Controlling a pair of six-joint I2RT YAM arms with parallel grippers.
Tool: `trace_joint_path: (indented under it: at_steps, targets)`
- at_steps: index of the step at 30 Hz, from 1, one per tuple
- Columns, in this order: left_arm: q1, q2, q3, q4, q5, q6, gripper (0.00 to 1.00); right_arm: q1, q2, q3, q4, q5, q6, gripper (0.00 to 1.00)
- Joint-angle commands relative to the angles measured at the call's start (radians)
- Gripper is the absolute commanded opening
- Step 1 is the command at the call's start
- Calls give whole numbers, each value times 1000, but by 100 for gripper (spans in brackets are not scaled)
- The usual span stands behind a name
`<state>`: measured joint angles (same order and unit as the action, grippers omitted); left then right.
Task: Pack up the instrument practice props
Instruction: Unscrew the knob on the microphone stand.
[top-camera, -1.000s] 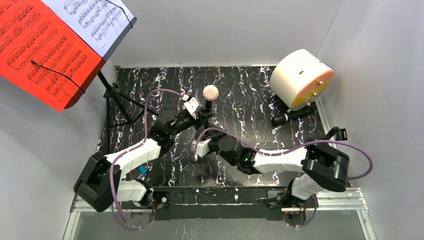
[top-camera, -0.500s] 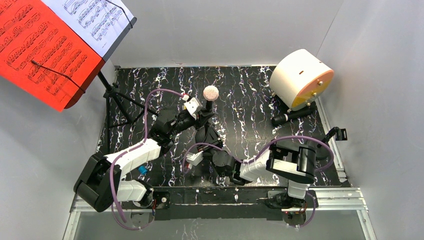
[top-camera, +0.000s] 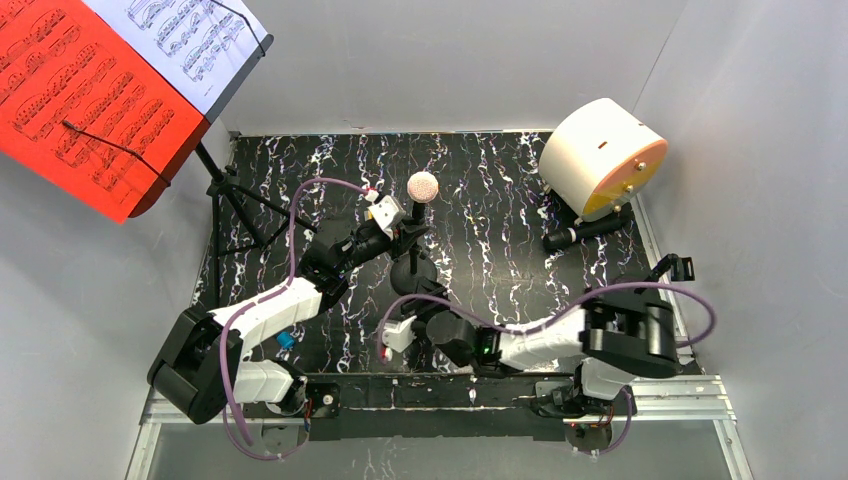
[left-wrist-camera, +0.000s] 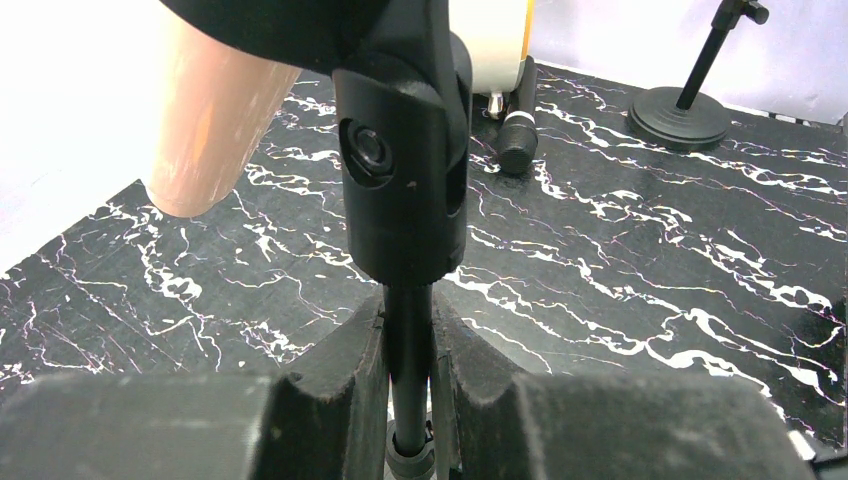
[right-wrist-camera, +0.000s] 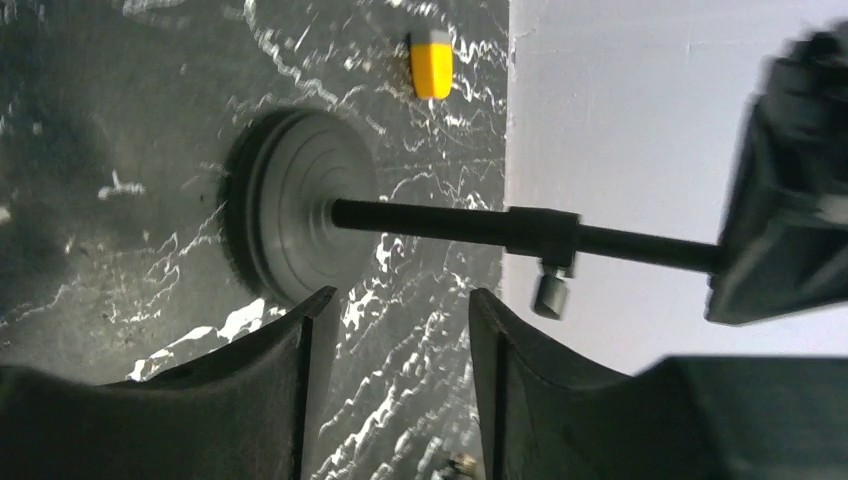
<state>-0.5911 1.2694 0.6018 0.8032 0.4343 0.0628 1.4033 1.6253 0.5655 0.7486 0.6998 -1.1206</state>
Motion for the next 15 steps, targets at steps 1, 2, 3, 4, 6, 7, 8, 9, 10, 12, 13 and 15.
trace_joint_path:
  at_steps: [1,2,3,4,6,7,8,9,10,12,13,15]
  targets:
    - [-6,-8,10,44,10,12,0,-30,-163,48,-179,-113,392,61]
    - [-6,-8,10,44,11,12,0,-49,-195,58,-216,-143,468,63]
    - [-6,-8,10,44,12,12,0,-72,-225,66,-243,-174,539,64]
    - [-6,-8,11,44,12,10,0,-98,-256,71,-267,-216,616,65]
    - [-6,-9,10,44,12,10,0,-159,-313,76,-304,-316,752,67]
    - [-6,-10,10,44,13,10,0,-203,-349,77,-312,-377,820,69]
    - [-6,-10,10,44,13,9,0,-237,-372,77,-314,-412,880,70]
    - [-6,-9,10,44,12,9,0,-268,-392,75,-313,-465,963,71]
    - [-6,-8,10,44,14,10,0,-302,-409,74,-307,-501,1023,73]
    - [-6,-8,10,44,16,9,0,-366,-431,74,-300,-579,1124,74]
    - [-6,-10,10,44,15,8,0,-397,-438,74,-291,-615,1177,75]
    - [-6,-11,10,44,15,8,0,-460,-436,74,-272,-685,1275,75]
